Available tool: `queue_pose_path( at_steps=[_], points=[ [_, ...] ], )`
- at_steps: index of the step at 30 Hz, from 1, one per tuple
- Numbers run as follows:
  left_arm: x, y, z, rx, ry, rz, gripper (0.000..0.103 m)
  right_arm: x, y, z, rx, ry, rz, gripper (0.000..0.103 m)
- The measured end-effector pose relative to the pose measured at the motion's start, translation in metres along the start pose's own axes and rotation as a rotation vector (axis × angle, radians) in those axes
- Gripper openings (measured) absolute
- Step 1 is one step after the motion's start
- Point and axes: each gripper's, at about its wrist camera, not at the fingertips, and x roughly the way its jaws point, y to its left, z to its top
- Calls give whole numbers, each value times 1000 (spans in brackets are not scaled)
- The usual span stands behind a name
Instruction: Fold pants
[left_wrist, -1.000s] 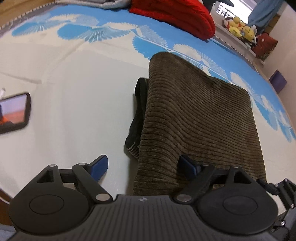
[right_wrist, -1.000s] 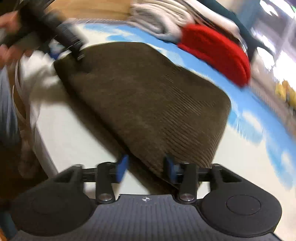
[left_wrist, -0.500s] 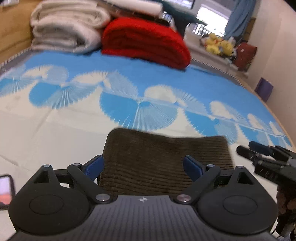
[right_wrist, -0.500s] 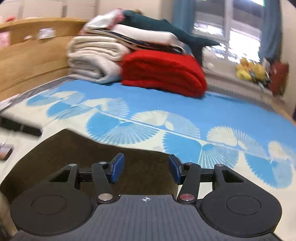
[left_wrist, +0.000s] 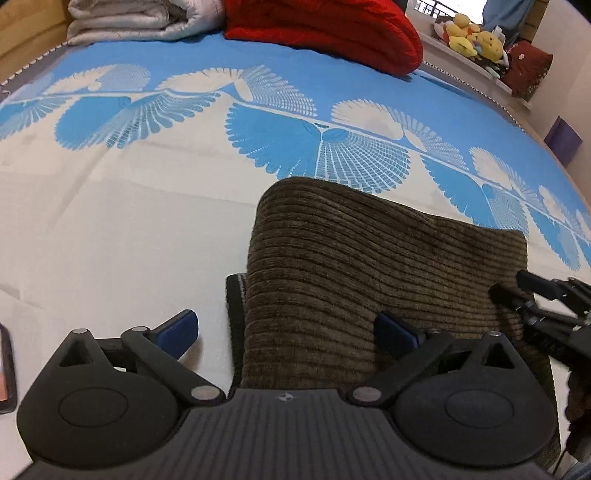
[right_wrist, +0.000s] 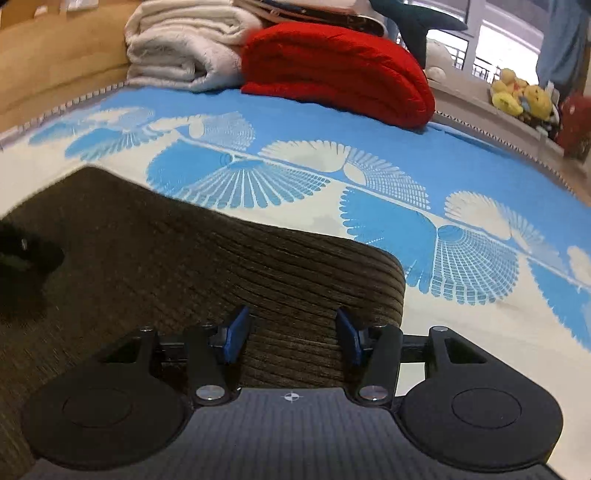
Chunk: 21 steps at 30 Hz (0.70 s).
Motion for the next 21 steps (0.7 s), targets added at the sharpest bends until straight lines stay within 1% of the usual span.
queue_pose_path(
  at_steps=[2,4,7,9,11,16,21],
  points=[
    [-16,-2,-3,19,-26,0,102,-12,-8,4,57,-14,-4,52],
    [-33,-5,-10,47,-57,13,102,-32,-17,5,113,-33,28,52],
    [-44,-8,-21,63,-64,20,102,-62,-22,-1,120,-61,60,52],
    [-47,-11,-27,69,-58,17,102,-73,-21,-7,111,-65,79,52],
    [-52,-14,-34,84,-68,24,102,-82,-18,-16,89,-66,96,52],
    [-59,-20,-42,100,-81,19,102,-94,-7,-34,-6,-45,136,52],
    [-66,-26,-47,123,-98,19,102,-102,-1,-39,-60,-48,166,52]
  ],
)
